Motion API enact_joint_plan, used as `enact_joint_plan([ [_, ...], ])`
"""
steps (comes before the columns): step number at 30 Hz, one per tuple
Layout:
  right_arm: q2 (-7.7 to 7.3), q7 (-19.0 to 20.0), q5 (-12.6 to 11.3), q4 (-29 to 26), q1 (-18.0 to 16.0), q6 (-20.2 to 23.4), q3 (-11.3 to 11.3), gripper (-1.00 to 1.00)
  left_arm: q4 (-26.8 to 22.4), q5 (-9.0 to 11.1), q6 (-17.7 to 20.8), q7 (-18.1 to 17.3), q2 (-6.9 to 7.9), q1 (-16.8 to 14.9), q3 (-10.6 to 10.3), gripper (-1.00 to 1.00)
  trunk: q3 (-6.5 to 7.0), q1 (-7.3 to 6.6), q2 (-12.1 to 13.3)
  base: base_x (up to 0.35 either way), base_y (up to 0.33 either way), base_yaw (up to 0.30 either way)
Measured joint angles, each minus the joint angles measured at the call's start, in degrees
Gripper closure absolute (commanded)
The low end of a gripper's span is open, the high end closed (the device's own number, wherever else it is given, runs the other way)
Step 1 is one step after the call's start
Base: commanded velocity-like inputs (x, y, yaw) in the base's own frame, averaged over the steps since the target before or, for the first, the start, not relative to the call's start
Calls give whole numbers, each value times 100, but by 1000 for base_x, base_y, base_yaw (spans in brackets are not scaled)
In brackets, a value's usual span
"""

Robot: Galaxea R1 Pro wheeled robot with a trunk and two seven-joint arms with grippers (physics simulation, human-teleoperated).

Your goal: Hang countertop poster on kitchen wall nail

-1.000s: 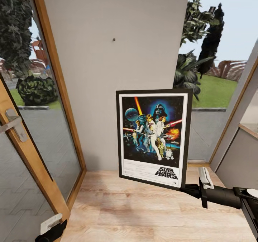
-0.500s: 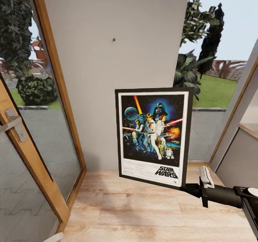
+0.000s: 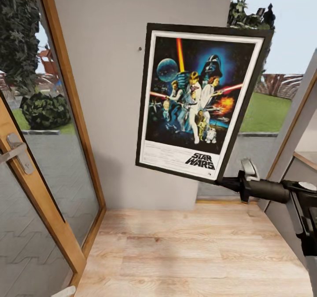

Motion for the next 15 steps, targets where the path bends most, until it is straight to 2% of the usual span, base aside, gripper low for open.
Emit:
enact_joint_plan([
  [1,2,-4,-2,-20,-318,147,126,100,1,0,0,1,-4,0,-4,-100,2,1,1,0,0,0],
  [5,1,-32,18,-22,-807,332,415,100,0,0,0,0,-8,0,-4,-100,0,0,0,0,0,0],
  [8,2,-145,27,-23,-1137,789,539,100,0,0,0,0,-9,0,-4,-100,0,0,0,0,0,0],
  [13,-10,-324,49,11,-1644,1094,1096,100,0,0,0,0,-9,0,-5,-100,0,0,0,0,0,0],
  [15,-9,-522,63,27,-1868,1359,1361,100,0,0,0,0,-9,0,-5,-100,0,0,0,0,0,0],
])
